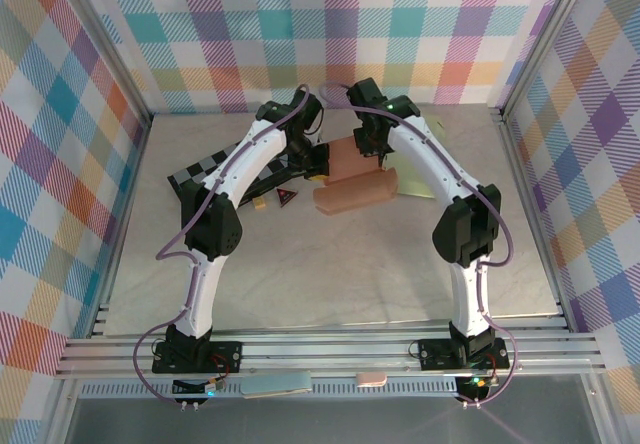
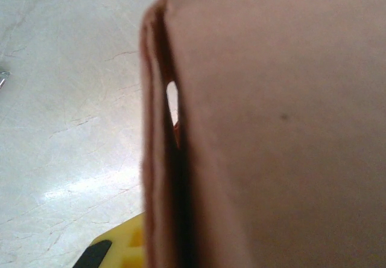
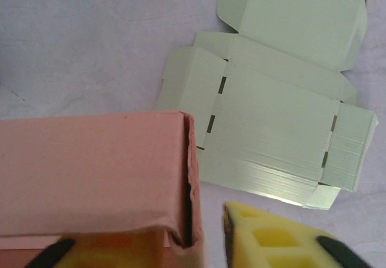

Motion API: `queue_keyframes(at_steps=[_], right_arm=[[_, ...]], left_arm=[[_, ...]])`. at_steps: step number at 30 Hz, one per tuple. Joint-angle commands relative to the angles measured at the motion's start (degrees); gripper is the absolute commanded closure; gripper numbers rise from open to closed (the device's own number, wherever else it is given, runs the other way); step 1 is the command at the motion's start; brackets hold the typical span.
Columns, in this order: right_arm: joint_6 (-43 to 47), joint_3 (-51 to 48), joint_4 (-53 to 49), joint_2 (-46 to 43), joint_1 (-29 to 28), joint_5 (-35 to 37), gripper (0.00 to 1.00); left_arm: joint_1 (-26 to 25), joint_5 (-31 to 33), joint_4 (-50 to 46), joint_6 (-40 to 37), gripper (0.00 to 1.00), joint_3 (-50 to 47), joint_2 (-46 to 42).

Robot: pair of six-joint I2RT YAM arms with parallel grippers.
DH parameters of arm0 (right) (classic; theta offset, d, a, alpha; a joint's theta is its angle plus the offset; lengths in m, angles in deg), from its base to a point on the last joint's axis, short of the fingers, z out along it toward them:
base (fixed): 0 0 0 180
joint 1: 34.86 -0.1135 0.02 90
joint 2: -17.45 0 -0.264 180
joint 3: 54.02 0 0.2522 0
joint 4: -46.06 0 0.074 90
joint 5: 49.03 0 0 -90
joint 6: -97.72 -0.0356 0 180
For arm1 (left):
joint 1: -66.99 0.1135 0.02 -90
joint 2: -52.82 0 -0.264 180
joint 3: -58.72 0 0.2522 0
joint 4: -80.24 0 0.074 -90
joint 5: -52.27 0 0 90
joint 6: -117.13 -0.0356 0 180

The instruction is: Fold the paper box

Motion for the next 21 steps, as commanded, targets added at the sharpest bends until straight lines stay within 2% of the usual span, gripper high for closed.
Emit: queue_keyframes(at_steps=[1,7,12,14,21], right_arm=[[-0.20,2.84,-1.63,2.47,0.19,2.66,0.81],[-2.58,0.35,-2.32,1.66,-1.36,7.08,1.00],[-7.30,-7.66,0.70,-3.96,-3.24,9.49,1.00],[-9.13,-8.28,-0.13,-4.78,-4.22,9.79,1.00],[-13.22,-9.00,-2.38,-5.90,-6.25,8.48,1.00]], left_arm=[[-0.49,-1.59,-0.49,0.61,1.00,1.69,-1.94],[-0.54,-0.86,2.25,0.56,1.00,-1.80,-2.87],[-0.66,1.26,10.84,1.89,0.98,-10.27,-7.37],[-0.67,1.68,15.32,2.13,0.94,-14.37,-9.09],[-1.06,3.04,26.41,1.74,0.92,-24.73,-12.33]])
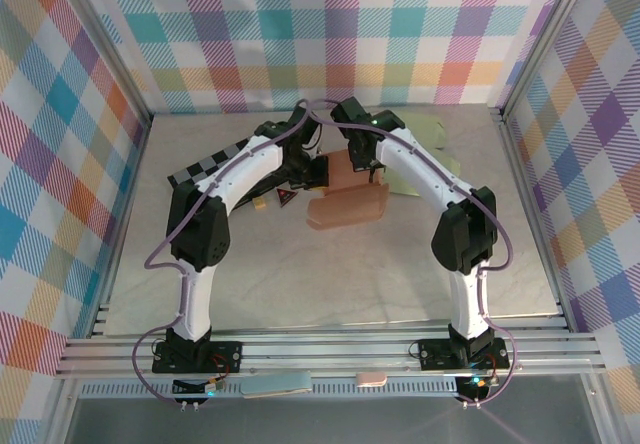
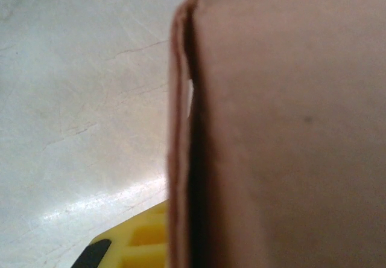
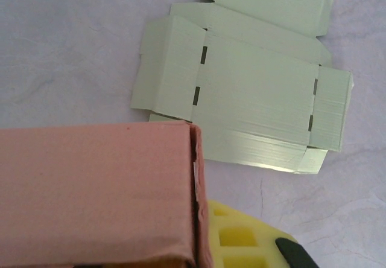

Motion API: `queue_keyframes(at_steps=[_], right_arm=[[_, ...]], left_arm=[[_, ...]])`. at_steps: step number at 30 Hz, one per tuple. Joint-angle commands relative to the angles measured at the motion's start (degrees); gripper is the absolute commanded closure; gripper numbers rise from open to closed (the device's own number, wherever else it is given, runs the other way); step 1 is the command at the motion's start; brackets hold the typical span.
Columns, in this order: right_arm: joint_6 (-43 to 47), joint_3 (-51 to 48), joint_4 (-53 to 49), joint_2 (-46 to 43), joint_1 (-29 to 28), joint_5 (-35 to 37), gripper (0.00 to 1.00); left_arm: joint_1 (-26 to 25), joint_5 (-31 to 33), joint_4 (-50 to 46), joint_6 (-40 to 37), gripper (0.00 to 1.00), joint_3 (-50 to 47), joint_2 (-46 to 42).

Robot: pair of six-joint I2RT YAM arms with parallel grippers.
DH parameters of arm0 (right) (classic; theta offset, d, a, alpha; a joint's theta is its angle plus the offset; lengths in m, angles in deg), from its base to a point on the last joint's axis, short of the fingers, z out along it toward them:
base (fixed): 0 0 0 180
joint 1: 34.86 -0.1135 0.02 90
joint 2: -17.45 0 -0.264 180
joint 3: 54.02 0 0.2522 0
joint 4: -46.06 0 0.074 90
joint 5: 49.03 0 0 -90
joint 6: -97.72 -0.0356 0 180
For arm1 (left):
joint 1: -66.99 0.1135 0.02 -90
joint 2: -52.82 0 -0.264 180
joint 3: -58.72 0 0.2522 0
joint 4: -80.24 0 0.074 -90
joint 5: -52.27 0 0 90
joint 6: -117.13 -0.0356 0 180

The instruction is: Fold the paper box

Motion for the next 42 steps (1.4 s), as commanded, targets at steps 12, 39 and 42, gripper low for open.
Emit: queue_keyframes(at_steps=[12,39,42], right_arm=[[-4.81,0.75,-4.03,-3.00,-0.92,-4.18,1.00],[-3.14,-2.50,-3.50,-4.48,0.84,-4.04,1.00],[-3.22,-2.47,-3.54,-4.55,0.92,-3.94,1.00]], left_arm=[[-0.61,1.74,19.73,1.31,0.87,-12.99,-5.94],[0.14,0.78,22.37,0.01,0.77,-16.99,-8.06],[-0.14,2.29,21.97,-0.72,0.81,-17.09,-8.22]])
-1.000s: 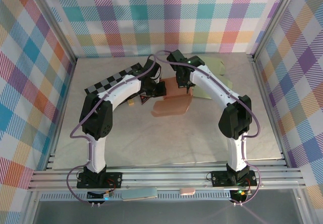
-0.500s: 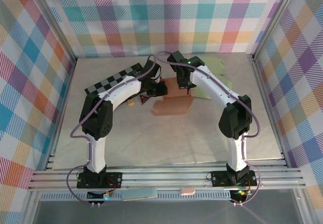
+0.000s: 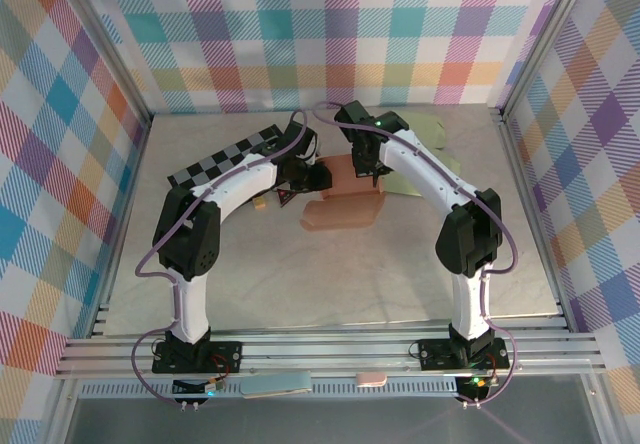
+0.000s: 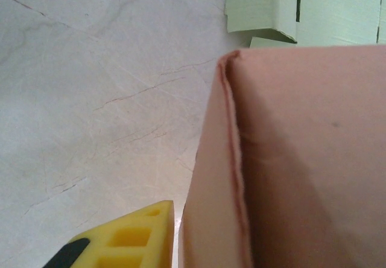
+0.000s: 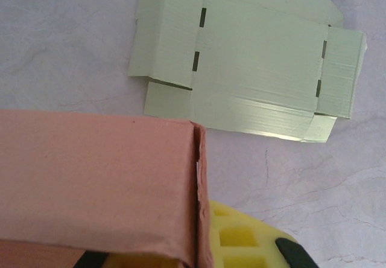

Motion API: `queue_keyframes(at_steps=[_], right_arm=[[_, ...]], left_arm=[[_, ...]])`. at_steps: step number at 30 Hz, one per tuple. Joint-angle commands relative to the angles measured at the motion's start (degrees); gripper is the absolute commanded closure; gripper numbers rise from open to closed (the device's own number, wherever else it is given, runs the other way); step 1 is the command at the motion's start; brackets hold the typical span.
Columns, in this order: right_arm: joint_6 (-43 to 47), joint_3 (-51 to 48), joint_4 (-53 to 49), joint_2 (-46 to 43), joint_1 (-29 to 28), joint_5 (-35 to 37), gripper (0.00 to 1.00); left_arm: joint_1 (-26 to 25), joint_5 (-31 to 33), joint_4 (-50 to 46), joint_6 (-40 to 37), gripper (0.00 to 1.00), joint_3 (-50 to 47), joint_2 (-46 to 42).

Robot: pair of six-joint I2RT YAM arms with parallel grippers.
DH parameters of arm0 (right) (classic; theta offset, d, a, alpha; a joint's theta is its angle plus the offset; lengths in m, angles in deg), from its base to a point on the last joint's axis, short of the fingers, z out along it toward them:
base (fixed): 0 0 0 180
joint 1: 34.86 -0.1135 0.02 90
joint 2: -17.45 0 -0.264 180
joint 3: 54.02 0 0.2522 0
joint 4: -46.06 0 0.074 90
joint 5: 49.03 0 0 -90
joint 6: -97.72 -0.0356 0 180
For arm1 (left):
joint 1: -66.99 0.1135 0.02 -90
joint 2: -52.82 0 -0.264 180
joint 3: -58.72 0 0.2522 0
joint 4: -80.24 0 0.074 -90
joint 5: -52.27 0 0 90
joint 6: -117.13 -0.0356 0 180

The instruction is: Fold the paper box

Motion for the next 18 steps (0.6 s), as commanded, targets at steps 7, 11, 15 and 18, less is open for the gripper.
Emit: queue_keyframes(at_steps=[7,11,15,18], right_arm=[[-1.46,-0.25,-0.99,-2.61,0.42,0.09,1.00],[-1.95,-0.52,-0.95,-2.61,0.34,0.16,1.00],[-1.97,-0.43,-0.89,-2.53,0.29,0.10,1.00],[-1.95,-0.27,-0.75,-2.53,0.34,-0.18,1.00]], left_arm=[[-2.76,15.28,-4.34,-2.16,1.00,-0.74,-3.90],[-4.59,23.39,-7.97,-2.05,1.00,0.20,-4.38],[-5.41,26.75,-9.46,-2.12,0.88,0.67,-4.96],[-5.51,25.92,-7.94,-2.16,0.78,-0.05,-6.21]])
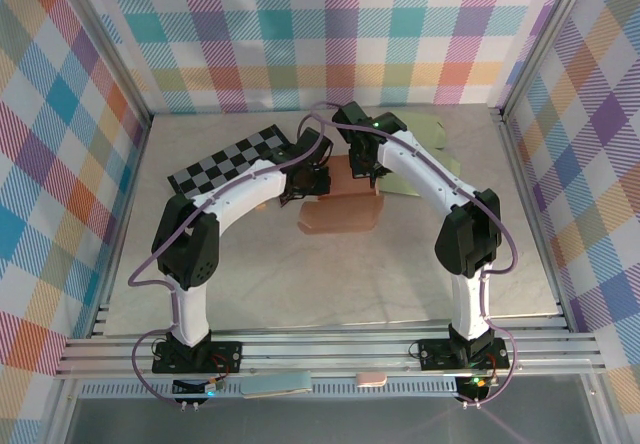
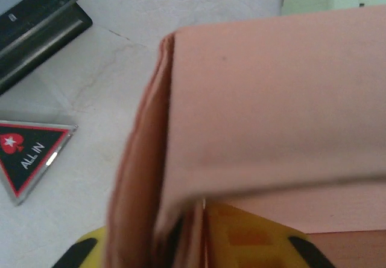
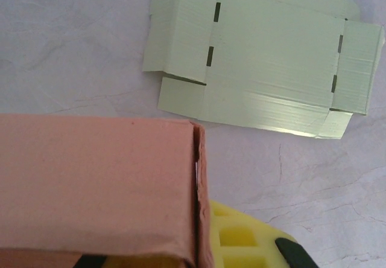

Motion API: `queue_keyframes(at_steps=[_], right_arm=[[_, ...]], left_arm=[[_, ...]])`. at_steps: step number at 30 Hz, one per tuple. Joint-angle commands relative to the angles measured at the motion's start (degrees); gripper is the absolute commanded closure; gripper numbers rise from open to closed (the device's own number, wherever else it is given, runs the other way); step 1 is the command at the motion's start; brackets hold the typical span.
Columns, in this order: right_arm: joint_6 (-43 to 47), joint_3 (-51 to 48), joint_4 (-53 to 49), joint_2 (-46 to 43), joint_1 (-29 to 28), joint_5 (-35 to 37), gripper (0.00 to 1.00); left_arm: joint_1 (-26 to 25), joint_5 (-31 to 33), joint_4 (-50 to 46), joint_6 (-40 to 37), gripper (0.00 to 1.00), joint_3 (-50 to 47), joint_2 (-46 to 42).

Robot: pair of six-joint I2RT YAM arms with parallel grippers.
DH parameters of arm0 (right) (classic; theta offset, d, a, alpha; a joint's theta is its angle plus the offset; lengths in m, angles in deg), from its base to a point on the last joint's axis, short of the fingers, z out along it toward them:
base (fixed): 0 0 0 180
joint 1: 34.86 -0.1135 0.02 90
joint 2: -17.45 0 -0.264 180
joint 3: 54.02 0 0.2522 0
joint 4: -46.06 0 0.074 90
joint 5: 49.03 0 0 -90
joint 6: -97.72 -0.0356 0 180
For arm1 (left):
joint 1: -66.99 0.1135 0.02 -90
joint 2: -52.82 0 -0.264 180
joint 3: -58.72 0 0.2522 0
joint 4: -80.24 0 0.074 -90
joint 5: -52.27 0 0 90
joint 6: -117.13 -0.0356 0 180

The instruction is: Fold the paper box

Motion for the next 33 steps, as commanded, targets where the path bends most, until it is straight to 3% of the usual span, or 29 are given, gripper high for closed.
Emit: queue_keyframes(at_steps=[1,5,11,17,26,33], right_arm=[[-0.68,-0.31,-0.98,-2.58,0.36,0.99,1.00],[-0.61,-0.36,-0.89,-2.58,0.36,0.56,1.00],[-0.79,-0.55,-0.95,-2.54,0.60,-0.13,1.00],[-1.14,-0.32,-1.08,-2.45,1.32,-1.33,1.00],[-1.81,0.49,-1.26,-2.26,1.96,-3.13,1.00],[-2.05,1.03,-1.52,-2.05,2.14,-4.07,1.00]], left_arm=[[0.02,3.74,-1.87,-0.60,0.75,-0.59,-3.59],[0.67,-2.20,2.71,-0.13,0.57,-1.70,-6.07],[2.25,-9.72,7.75,0.02,0.51,-2.70,-8.02],[4.02,-12.26,7.16,-0.73,0.52,-2.85,-7.18],[4.15,-9.07,7.11,-1.74,0.53,-1.80,-4.97],[4.15,-7.30,8.12,-2.16,0.60,0.10,-1.91]])
